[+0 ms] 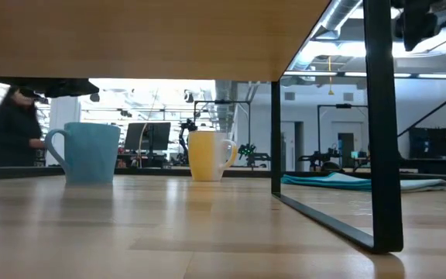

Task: Stack small to large cups/mugs on shelf
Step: Put the yellow mug on the shelf

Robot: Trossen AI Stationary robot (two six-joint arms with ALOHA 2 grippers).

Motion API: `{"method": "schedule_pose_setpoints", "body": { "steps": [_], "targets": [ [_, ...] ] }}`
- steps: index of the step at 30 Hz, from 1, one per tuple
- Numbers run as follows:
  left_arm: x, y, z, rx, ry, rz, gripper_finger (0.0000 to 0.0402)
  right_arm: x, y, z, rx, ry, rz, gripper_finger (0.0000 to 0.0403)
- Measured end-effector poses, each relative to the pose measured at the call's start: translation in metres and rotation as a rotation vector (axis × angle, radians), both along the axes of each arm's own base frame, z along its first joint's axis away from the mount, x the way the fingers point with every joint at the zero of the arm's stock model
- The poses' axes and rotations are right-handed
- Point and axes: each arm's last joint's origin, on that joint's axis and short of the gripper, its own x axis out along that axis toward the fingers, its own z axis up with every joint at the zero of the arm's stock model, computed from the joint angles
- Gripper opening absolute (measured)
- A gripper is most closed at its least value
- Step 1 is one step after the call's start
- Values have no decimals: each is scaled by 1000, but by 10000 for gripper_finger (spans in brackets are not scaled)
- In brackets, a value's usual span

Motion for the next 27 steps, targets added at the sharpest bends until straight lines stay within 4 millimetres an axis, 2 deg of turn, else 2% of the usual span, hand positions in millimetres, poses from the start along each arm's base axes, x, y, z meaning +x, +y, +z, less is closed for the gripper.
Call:
{"method": "schedule_pose_setpoints", "body": {
  "steps": [6, 12, 19, 27],
  "targets": [
    [0, 0, 0, 14, 33, 2, 206, 7, 32, -5, -7, 42, 180, 240],
    [0, 0, 0, 12, 29, 2, 206, 0, 60, -32, -22, 163, 265, 240],
    [0, 0, 0, 11, 26, 1, 206, -9, 74, -65, -47, 303, 283, 240],
    [0, 0, 0, 10, 25, 0, 206, -11, 77, -88, -55, 368, 245, 240]
  ]
}}
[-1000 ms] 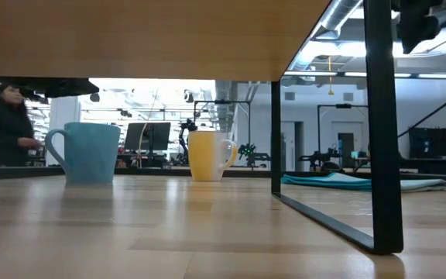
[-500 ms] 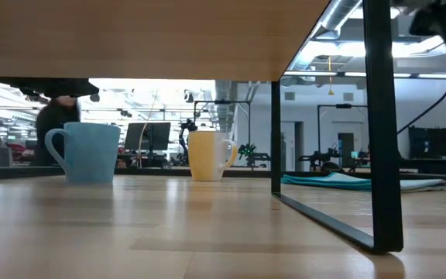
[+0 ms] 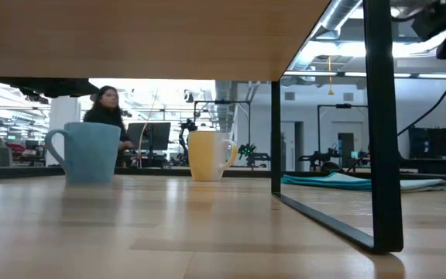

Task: Stack small to large cups/mugs on shelf
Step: Put the yellow mug on the shelf

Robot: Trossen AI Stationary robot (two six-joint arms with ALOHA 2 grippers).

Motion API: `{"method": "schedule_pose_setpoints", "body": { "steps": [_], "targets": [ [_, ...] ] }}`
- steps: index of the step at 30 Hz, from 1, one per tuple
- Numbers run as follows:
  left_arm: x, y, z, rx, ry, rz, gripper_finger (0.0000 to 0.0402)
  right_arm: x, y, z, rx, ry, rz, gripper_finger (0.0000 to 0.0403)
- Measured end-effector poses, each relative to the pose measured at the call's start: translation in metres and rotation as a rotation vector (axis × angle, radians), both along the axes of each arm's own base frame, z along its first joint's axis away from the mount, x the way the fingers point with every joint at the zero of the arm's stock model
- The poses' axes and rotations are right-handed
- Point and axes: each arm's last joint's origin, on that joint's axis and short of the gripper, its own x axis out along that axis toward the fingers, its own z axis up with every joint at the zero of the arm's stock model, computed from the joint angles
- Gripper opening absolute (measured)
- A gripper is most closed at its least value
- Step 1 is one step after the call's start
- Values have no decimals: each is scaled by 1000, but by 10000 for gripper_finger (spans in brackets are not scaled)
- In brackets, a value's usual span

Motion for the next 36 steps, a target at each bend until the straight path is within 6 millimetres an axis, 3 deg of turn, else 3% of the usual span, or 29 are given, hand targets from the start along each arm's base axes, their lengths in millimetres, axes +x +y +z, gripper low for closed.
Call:
{"method": "schedule_pose_setpoints", "body": {
  "steps": [17, 29, 36],
  "targets": [
    [0, 0, 0, 0, -1, 1, 206, 5, 1, -37, -28, -12, 70, 240],
    [0, 0, 0, -1, -1, 10, 206, 12, 0, -51, -36, -47, 105, 238],
    [0, 0, 0, -1, -1, 10, 206, 13, -7, -52, -31, -40, 96, 177]
  ]
}}
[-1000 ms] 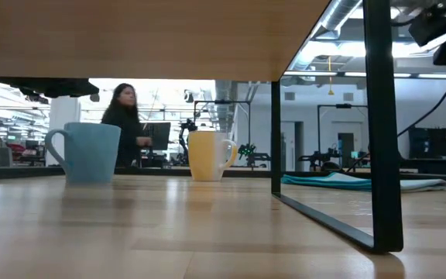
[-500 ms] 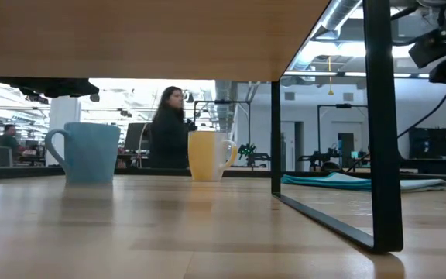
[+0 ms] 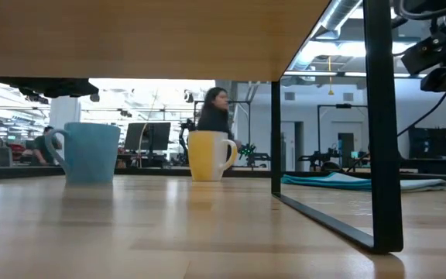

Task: Stack small to large cups/mugs on shelf
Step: Put the yellow mug on the shelf

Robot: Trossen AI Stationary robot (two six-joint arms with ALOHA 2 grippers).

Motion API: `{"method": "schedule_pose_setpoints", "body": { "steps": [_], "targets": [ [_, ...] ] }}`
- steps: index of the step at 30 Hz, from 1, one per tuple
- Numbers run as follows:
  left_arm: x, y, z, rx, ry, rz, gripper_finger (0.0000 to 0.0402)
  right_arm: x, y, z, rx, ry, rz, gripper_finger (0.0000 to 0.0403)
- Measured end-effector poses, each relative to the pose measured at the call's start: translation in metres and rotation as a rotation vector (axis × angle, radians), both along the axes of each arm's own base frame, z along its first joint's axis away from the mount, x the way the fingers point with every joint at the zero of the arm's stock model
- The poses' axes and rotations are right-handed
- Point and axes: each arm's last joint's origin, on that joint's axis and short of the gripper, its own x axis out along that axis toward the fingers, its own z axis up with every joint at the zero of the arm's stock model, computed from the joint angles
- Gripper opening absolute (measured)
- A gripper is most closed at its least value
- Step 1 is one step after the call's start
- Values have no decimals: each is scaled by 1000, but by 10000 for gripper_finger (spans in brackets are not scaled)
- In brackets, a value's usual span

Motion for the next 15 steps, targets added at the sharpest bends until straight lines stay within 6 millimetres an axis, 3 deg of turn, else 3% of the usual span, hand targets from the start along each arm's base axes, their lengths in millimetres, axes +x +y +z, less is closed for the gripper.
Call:
{"method": "schedule_pose_setpoints", "body": {
  "steps": [13, 15],
  "targets": [
    [0, 0, 0, 0, 0, 0, 206, 0, -3, -1, 12, 10, -9, 30],
    [0, 0, 0, 0, 0, 0, 206, 0, -3, -1, 22, 10, -8, 23]
  ]
}}
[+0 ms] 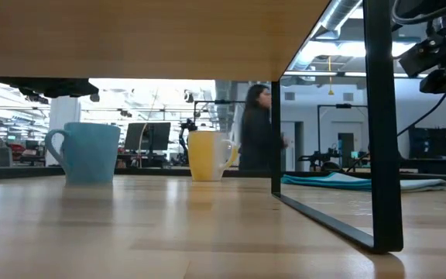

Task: Stack small to large cups/mugs on shelf
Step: Put the yellow mug on the shelf

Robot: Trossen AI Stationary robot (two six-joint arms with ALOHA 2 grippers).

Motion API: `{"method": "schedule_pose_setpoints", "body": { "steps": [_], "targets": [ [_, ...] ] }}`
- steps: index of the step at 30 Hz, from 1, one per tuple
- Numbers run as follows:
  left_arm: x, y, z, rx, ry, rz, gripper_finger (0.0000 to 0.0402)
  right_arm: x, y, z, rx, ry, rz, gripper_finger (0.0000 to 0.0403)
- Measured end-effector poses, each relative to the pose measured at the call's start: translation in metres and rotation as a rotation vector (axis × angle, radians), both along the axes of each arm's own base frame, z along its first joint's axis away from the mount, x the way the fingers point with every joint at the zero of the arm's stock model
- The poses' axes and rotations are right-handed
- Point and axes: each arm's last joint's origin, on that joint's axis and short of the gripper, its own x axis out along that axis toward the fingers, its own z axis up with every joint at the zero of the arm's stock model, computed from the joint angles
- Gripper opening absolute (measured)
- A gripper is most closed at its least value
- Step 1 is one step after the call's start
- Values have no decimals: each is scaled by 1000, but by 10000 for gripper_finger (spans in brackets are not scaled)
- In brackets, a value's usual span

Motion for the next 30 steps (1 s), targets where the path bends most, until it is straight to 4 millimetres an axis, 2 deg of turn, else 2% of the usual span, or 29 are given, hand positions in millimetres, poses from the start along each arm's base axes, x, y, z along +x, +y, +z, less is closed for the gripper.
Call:
{"method": "schedule_pose_setpoints", "body": {
  "steps": [21, 25, 30],
  "targets": [
    [0, 0, 0, -24, -58, -4, 206, 4, -8, 2, 31, -4, -58, 23],
    [0, 0, 0, -33, -80, -5, 206, 7, -12, 17, 34, -28, -72, 23],
    [0, 0, 0, -50, -121, -8, 206, 7, -20, 51, 39, -44, -101, 23]
  ]
}}
